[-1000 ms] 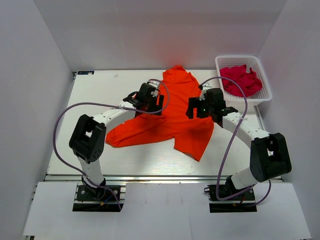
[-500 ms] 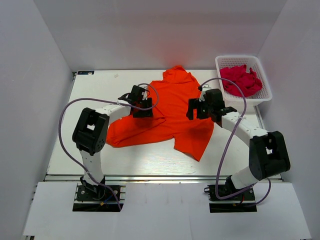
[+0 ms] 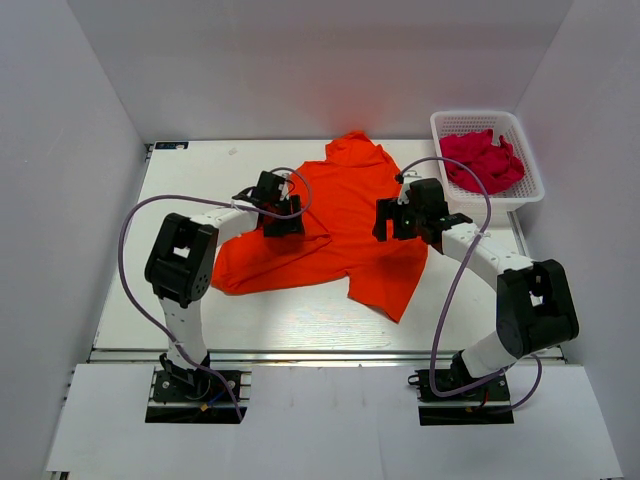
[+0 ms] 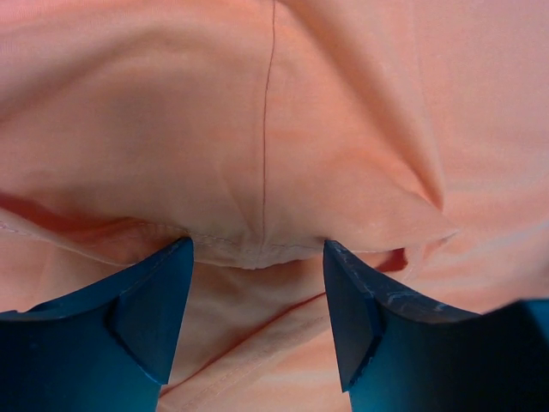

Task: Fold and stack the t-shirts
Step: Flatten out the tshirt

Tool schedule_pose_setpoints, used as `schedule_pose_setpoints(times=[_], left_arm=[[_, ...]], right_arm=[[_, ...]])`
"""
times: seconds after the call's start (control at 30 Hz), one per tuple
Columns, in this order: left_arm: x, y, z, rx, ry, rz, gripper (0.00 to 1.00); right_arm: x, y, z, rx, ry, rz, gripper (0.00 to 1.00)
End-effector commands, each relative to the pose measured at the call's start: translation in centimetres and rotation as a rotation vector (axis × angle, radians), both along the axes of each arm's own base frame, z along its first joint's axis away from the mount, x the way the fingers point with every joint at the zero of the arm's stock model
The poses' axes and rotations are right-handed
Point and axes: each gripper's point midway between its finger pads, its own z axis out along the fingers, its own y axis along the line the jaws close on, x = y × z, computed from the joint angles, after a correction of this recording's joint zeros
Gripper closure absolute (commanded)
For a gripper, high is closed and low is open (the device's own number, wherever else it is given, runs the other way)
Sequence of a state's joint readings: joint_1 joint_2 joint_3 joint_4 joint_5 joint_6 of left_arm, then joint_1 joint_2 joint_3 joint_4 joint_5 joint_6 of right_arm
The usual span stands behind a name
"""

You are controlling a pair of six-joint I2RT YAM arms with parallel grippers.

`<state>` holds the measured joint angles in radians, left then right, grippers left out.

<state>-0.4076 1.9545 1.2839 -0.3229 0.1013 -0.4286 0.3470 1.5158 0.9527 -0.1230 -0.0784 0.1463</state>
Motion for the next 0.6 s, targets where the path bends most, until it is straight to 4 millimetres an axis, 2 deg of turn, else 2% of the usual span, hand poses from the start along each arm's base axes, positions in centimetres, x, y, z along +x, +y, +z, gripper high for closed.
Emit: schedule_pose_setpoints(times=[0.0, 0.17, 0.23, 0.33, 0.37, 0.43, 0.47, 0.53, 0.57], left_arm=[[-0.6, 0.1, 1.4, -0.026, -0.007, 0.001, 0.27], [-0.3, 0.2, 0.3, -0.012, 0.001, 0.008, 0.4], [0.3, 0.0, 0.3, -0.013, -0.003, 0.008, 0.5], [0.5, -0.3, 0.6, -0.024, -0.008, 0.003, 0.59], [0.5, -0.3, 0.6, -0.024, -0.008, 0.003, 0.68], [0.6, -0.3, 1.2, -0.029, -0.021, 0.003, 0.76], [0.7, -0.2, 1.8, -0.026, -0.036, 0.009, 0.84], [0.6, -0.1, 2.1, -0.026, -0.036, 0.009, 0.92], [0.5, 0.1, 1.9, -0.015, -0.031, 0.015, 1.0]], right_arm=[[1.3, 0.2, 1.5, 0.01, -0.044, 0.005, 0.09], [1.1, 0.3, 1.1, 0.012, -0.034, 0.009, 0.09], [1.1, 0.3, 1.4, 0.013, -0.04, 0.008, 0.09], [1.1, 0.3, 1.3, 0.015, -0.039, 0.008, 0.09], [1.0, 0.4, 1.3, 0.014, -0.038, 0.012, 0.09], [1.0, 0.4, 1.2, 0.019, -0.035, 0.012, 0.09], [1.0, 0.4, 1.2, 0.019, -0.035, 0.012, 0.09], [1.0, 0.6, 1.1, 0.022, -0.033, 0.017, 0.09], [0.9, 0.6, 0.9, 0.023, -0.024, 0.016, 0.09]])
